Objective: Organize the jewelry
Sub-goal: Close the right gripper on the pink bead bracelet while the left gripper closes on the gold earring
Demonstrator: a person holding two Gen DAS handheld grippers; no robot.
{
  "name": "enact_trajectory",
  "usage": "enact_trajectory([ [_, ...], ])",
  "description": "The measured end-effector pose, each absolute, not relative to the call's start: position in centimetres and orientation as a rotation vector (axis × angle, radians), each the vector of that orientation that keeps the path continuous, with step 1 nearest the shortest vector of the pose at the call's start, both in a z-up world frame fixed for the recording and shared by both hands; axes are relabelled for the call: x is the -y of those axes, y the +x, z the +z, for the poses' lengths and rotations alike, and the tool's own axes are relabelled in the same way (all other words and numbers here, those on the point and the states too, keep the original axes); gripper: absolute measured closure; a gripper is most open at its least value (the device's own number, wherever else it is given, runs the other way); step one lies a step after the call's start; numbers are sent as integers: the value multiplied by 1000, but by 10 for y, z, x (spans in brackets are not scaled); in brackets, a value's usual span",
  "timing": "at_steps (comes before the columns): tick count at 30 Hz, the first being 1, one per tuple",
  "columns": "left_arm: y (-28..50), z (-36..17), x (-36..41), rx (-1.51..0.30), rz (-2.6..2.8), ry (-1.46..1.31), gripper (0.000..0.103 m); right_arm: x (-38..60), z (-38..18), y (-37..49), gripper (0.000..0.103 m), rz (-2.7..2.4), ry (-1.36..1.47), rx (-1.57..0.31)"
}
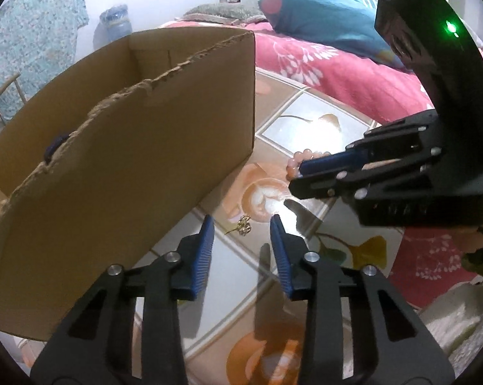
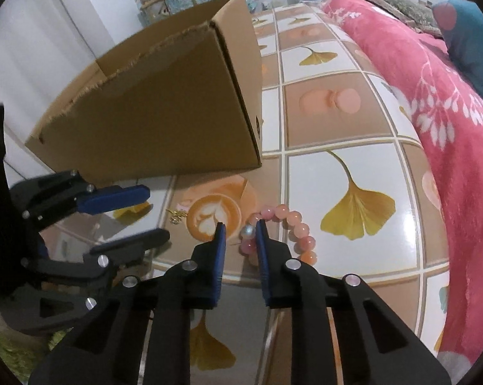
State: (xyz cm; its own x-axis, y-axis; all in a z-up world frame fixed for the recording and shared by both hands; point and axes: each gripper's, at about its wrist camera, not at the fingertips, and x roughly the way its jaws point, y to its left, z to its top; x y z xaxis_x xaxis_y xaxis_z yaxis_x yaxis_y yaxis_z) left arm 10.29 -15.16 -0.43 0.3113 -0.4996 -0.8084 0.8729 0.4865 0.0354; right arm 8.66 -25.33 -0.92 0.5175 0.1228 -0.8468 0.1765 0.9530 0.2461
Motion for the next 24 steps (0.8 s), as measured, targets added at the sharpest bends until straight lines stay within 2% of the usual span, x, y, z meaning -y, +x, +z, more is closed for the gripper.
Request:
enact_trajectory([
  [6, 108, -15, 162, -893, -949, 544, 85, 252, -8, 85, 93, -42, 301, -1031],
  [12, 112, -16, 163, -898, -941, 535, 91, 252, -8, 86, 93, -44, 304, -1028],
  [16, 114, -16, 163, -893, -934, 541, 99, 251, -8, 86, 93, -46, 301, -1027],
  [24, 113, -17, 166, -904, -920, 537, 102, 250, -7, 89, 93, -28, 278, -1052],
])
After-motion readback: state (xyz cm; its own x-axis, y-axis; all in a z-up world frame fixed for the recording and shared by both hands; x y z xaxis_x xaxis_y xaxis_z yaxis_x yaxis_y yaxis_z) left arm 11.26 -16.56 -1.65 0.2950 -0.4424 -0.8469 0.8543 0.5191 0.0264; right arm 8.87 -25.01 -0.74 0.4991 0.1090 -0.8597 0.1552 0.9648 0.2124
